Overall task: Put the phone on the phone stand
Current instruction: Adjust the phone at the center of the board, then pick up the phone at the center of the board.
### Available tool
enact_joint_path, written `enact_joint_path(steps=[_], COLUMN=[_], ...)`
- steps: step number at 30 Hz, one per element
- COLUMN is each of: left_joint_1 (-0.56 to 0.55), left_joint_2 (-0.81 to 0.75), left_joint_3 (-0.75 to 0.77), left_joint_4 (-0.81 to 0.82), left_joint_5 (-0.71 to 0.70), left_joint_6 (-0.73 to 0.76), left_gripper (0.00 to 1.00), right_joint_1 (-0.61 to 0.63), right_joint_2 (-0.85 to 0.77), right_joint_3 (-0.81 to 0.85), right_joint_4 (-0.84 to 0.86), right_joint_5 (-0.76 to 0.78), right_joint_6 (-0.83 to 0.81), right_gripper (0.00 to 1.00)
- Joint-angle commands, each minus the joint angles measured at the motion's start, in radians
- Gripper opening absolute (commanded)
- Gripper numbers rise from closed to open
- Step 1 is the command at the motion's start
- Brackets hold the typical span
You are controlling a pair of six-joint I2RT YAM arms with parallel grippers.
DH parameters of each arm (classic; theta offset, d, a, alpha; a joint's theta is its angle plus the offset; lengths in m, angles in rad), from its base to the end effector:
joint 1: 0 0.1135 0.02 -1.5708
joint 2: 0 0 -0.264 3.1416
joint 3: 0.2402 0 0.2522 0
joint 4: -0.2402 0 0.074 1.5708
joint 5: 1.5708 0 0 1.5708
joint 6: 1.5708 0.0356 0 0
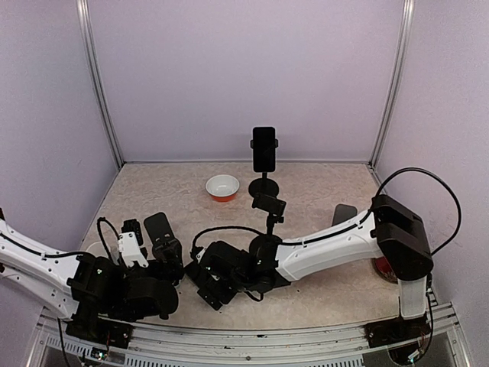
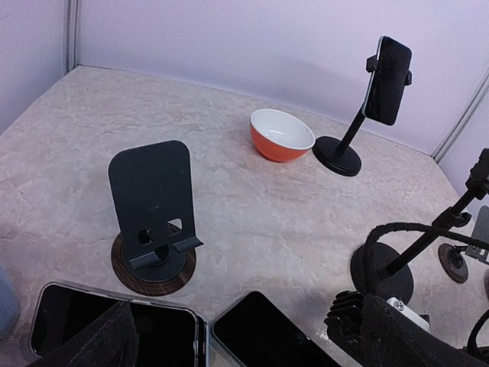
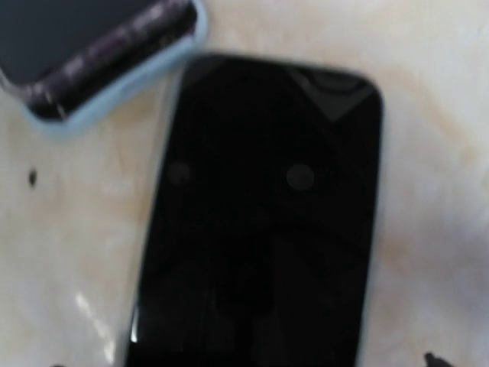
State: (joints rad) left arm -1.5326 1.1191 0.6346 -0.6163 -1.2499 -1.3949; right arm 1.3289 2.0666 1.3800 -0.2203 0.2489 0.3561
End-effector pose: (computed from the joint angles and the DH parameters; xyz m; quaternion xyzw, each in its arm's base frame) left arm 0.0409 -0.1866 0.2140 -0.0816 0.7962 -0.1270 0.5859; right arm 0.1139 0.4250 0.1514 -0.4027 0.8482 0.1632 0.3028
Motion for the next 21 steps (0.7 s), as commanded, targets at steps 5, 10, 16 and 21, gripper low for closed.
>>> enact_joint_path(steps=[5,10,16,21], left_joint_1=[-0.001,-0.001,0.0,0.0], left_joint_2=[0.02,0.026,0.034,0.049], left_joint_3=[-0.011,-0.012,-0.014,-0.016], left_joint_4=[0.009,-0.011,-0.017,-0.027], left_joint_5=[0.002,0.006,0.005,0.017], left_joint_6=[-0.01,-0.032,-0.053,-0.062], left_gripper=[0.99,0.99,0.99,0.99], right_joint_1=[0.01,0.006,-0.019,-0.035], right_joint_2=[0.089,0.133,0.158,0.168], right_joint_3=[0.103,0.144,0.152,0.148], right_joint_4=[-0.141,-0.171,-0.176,-0.176], right_joint_5=[-0.012,-0.035,-0.057,-0.074], right_joint_6=[0.027,0.026,0.038,0.042], right_gripper=[1.0,1.0,0.97,0.86])
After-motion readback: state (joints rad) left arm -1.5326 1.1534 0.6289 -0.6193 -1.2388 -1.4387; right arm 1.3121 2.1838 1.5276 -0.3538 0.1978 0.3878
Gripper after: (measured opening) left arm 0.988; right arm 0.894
